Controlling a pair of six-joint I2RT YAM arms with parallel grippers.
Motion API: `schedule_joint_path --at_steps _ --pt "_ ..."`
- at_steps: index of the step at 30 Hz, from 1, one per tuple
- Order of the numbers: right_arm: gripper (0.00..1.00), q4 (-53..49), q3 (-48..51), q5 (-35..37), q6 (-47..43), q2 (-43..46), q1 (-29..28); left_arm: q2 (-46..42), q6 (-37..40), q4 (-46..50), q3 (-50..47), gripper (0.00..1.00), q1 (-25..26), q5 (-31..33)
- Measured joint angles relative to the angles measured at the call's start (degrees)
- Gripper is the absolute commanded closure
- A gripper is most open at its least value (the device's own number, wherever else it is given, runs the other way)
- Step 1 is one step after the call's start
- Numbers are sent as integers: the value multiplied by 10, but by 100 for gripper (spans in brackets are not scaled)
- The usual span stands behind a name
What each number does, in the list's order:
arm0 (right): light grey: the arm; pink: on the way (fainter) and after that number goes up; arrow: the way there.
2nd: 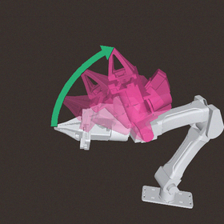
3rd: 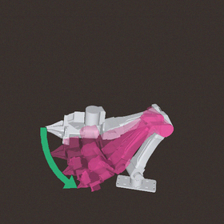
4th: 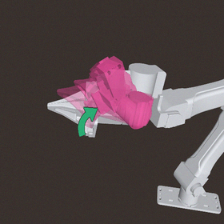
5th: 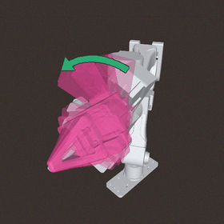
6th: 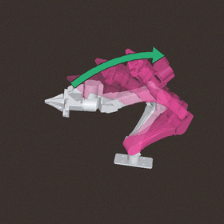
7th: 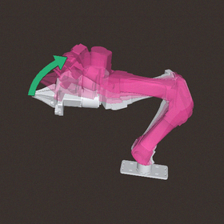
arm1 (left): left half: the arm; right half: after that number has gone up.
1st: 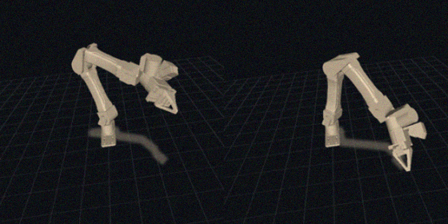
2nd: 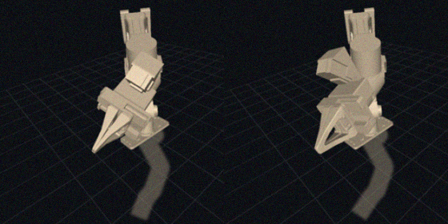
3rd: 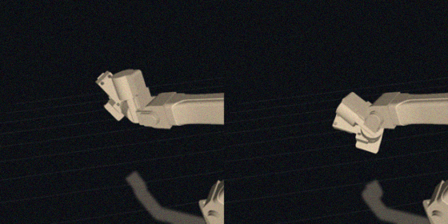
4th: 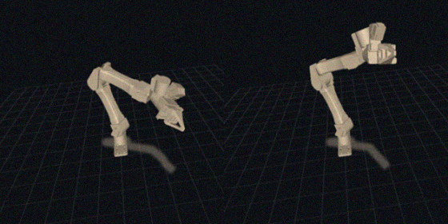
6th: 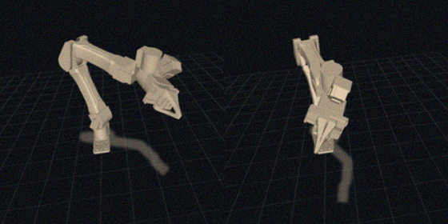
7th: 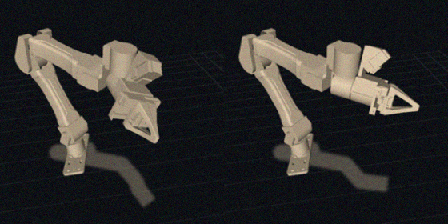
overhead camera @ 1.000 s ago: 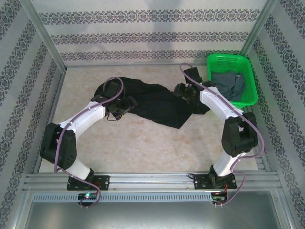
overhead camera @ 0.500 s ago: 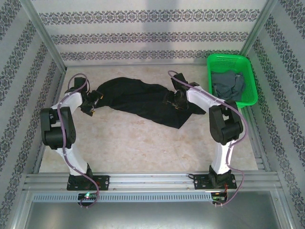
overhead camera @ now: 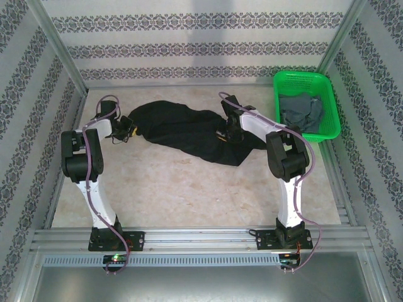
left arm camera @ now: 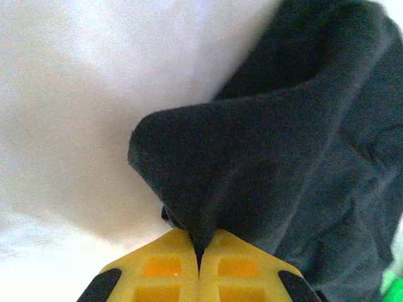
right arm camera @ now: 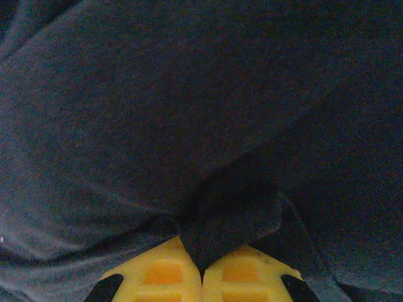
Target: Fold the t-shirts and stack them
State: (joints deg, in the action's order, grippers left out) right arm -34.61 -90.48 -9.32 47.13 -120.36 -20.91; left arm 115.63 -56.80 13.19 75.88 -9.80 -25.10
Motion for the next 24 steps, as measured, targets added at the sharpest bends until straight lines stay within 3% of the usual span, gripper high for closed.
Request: schedule_joint_path --at_steps 5,10,18,24 --pt "100 -28 -23 35 -17 51 0 -85 -31 -39 -8 100 1 3" --pt "100 -50 -121 70 -47 130 2 -183 -79 -105 28 100 11 16" --pt "100 -55 -301 77 -82 174 24 -190 -134 -164 179 100 13 24" --pt "100 -73 -363 50 -85 174 50 -209 -156 -173 221 100 12 24"
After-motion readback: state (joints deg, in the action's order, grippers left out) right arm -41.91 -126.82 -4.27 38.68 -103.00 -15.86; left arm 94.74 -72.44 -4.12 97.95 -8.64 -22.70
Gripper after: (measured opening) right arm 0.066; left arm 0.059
